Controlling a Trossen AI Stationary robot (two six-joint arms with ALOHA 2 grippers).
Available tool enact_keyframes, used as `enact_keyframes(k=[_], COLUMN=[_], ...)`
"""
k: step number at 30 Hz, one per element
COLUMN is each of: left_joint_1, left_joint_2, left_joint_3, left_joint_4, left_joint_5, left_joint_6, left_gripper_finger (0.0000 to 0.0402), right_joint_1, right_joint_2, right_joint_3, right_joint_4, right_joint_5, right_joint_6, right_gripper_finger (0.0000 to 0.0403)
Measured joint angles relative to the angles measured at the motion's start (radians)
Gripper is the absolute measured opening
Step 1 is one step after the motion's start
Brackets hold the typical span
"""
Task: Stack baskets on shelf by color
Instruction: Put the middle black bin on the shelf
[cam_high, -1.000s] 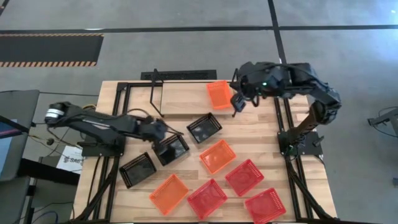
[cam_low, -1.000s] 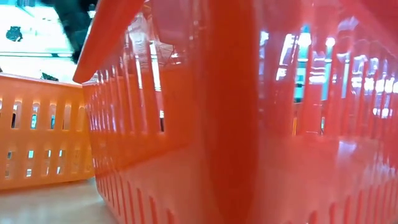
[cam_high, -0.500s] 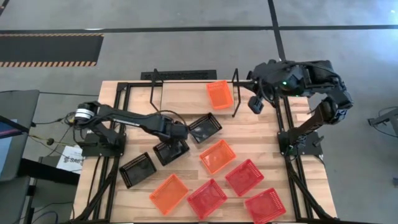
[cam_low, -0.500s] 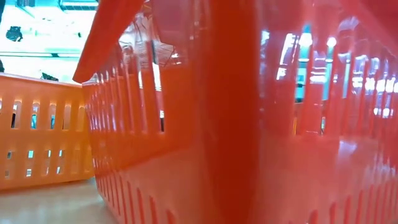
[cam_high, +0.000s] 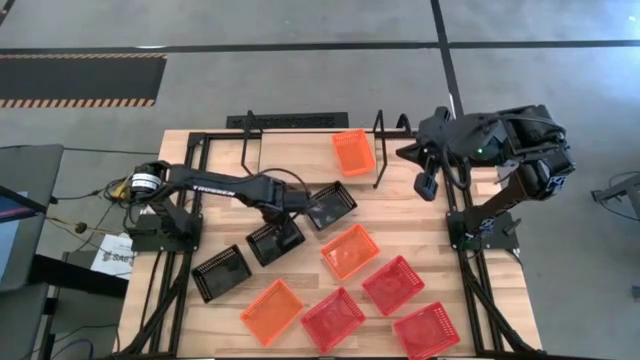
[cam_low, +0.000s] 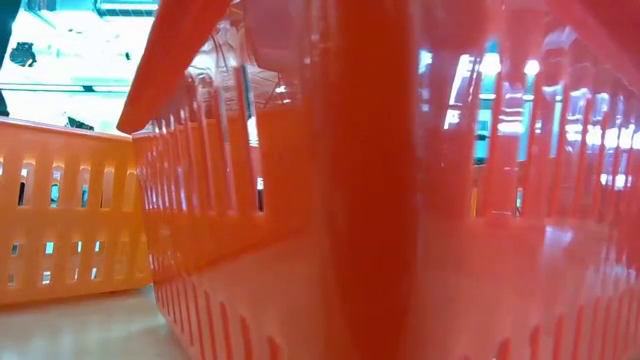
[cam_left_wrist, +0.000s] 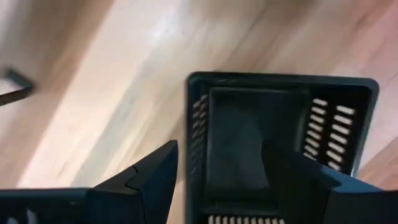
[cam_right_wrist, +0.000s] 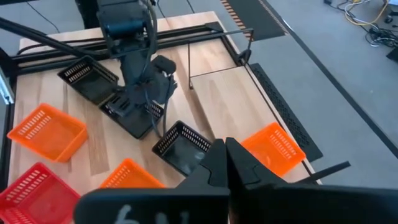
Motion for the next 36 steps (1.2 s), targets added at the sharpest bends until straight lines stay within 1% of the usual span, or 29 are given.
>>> enact_keyframes(k=[2, 5, 7, 13, 18, 20, 22, 24, 26, 30, 31, 34, 36], left_joint_1=[0.005, 0.012, 0.014, 0.007, 0.002, 0.005, 0.011, 0.017, 0.024, 0.043, 0.047, 0.058, 0.059], left_joint_2=[-0.001, -0.001, -0.001, 0.025, 0.043, 0.043, 0.053, 0.058, 0.069, 0.081, 0.081, 0.079, 0.068], left_joint_3=[0.019, 0.024, 0.019, -0.017, -0.056, -0.073, -0.08, -0.083, -0.082, -0.082, -0.081, -0.044, 0.005], left_joint_4=[-0.035, -0.074, -0.074, -0.039, -0.001, -0.009, 0.011, -0.016, 0.004, -0.005, -0.006, -0.045, -0.084], left_joint_5=[-0.039, -0.06, -0.052, 0.039, 0.034, 0.034, 0.042, 0.071, 0.097, 0.118, 0.121, 0.134, 0.11], left_joint_6=[0.002, 0.002, 0.003, 0.039, 0.057, 0.058, 0.054, 0.056, 0.061, 0.075, 0.076, 0.074, 0.065], left_gripper_finger=[0.022, 0.022, 0.022, 0.022, 0.022, 0.0219, 0.0211, 0.0189, 0.0148, 0.0029, 0.0017, 0.0005, 0.0003], right_joint_1=[0.004, 0.004, 0.004, 0.004, 0.003, 0.003, 0.003, 0.003, 0.003, 0.003, 0.003, 0.003, 0.003], right_joint_2=[0.0, 0.0, 0.0, 0.001, 0.001, 0.002, 0.002, 0.002, 0.002, 0.002, 0.002, 0.002, 0.002], right_joint_3=[0.0, 0.0, 0.0, 0.0, 0.0, 0.0, 0.0, 0.0, 0.0, 0.0, 0.0, 0.0, 0.0], right_joint_4=[0.0, 0.0, 0.0, 0.001, 0.004, 0.005, 0.008, 0.008, 0.009, 0.009, 0.009, 0.009, 0.009], right_joint_5=[0.0, 0.0, 0.0, 0.002, 0.002, 0.003, 0.003, 0.003, 0.004, 0.005, 0.005, 0.006, 0.006], right_joint_6=[0.0, 0.0, 0.0, 0.0, -0.001, -0.001, -0.002, -0.003, -0.003, -0.009, -0.016, -0.019, -0.022], right_gripper_finger=[0.0, 0.0, 0.0, 0.0, 0.0, 0.0, 0.0, 0.0, 0.0, 0.0, 0.0, 0.0, 0.0001])
